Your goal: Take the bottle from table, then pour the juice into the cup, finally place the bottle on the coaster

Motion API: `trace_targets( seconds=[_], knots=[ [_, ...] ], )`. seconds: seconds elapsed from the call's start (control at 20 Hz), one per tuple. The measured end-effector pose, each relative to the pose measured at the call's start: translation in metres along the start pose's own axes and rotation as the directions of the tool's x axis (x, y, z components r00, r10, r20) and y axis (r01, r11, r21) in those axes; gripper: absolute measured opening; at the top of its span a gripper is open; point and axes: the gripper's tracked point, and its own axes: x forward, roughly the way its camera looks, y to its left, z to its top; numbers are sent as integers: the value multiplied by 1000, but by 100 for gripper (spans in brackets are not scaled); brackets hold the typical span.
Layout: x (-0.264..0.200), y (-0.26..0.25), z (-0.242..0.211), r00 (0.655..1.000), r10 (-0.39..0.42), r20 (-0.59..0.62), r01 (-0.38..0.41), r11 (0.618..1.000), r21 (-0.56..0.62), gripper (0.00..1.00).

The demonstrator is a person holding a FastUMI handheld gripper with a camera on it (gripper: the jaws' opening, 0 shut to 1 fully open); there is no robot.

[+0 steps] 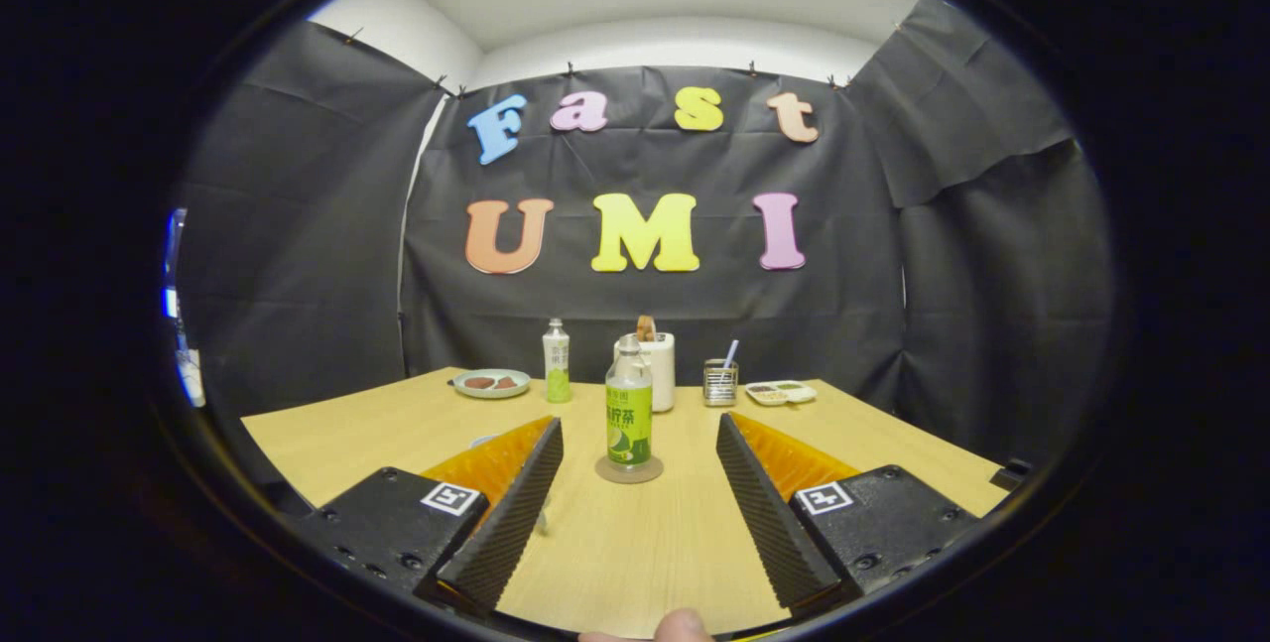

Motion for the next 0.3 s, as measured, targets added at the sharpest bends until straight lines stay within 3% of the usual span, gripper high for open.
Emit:
trace_targets(
  seconds=[0.3],
  knots=[
    [0,-3,-3,1000,-15,2,15,1000,3,100]
  ],
)
